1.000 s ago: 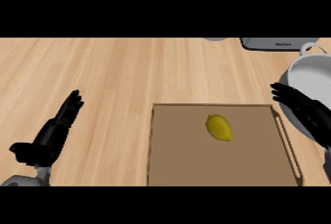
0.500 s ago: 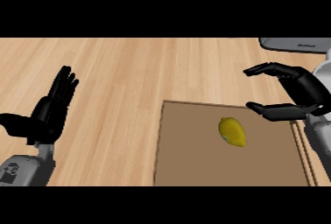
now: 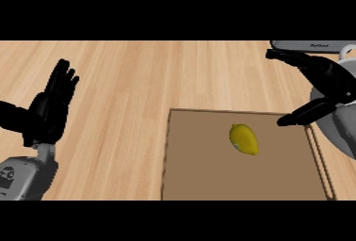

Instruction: Pick the lemon from the tray and place it in the pot

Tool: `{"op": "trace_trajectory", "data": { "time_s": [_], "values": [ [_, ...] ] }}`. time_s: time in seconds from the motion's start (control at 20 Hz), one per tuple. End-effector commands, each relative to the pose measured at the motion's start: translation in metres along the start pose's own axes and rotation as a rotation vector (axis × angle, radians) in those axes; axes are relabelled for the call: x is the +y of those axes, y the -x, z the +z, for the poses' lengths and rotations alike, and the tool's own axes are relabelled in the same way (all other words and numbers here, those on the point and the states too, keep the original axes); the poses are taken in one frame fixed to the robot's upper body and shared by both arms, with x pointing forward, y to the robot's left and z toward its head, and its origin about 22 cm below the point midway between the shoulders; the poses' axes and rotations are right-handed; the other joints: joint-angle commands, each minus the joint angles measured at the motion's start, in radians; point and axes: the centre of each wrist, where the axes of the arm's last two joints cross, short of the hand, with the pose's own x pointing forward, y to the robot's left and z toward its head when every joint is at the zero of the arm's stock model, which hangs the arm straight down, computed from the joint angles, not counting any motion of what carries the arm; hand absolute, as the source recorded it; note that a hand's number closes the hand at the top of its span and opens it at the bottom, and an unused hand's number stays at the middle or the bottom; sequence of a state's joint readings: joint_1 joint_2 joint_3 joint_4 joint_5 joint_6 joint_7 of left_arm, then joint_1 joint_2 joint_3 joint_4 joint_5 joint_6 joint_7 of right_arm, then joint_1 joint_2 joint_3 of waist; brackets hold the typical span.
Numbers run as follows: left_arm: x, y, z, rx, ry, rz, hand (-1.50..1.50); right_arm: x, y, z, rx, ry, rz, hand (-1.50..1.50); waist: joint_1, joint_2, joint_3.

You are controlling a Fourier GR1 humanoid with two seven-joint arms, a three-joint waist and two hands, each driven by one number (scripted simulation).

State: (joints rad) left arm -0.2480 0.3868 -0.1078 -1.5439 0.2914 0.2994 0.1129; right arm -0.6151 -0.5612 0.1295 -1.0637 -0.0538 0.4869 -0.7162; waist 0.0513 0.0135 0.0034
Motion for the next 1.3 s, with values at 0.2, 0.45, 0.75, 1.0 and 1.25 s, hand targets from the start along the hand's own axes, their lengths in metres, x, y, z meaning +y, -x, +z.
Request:
{"op": "trace_trajectory", "data": {
  "time_s": [0.2, 0.45, 0.75, 1.0, 1.25],
  "values": [
    [0.010, -0.013, 0.003, 0.007, -0.014, -0.019, 0.00, -0.004, -0.024, -0.029, 0.108, -0.498, 0.173, -1.50, -0.012, -0.011, -0.003],
    [0.001, -0.004, 0.009, 0.032, -0.017, 0.011, 0.00, 0.022, -0.043, -0.058, 0.134, -0.677, 0.334, -1.50, -0.038, -0.015, -0.004],
    [0.001, 0.008, 0.007, 0.018, -0.051, -0.009, 0.00, 0.048, -0.035, -0.063, 0.217, -0.800, 0.383, -1.50, -0.045, -0.013, -0.004],
    [0.004, -0.005, 0.009, 0.022, -0.033, -0.015, 0.00, 0.067, -0.037, -0.051, 0.226, -0.803, 0.365, -1.50, -0.050, -0.015, -0.003],
    [0.003, -0.007, 0.010, 0.037, -0.051, -0.010, 0.00, 0.090, -0.012, -0.040, 0.245, -0.802, 0.389, -1.50, -0.046, -0.013, -0.003]
  ]
}}
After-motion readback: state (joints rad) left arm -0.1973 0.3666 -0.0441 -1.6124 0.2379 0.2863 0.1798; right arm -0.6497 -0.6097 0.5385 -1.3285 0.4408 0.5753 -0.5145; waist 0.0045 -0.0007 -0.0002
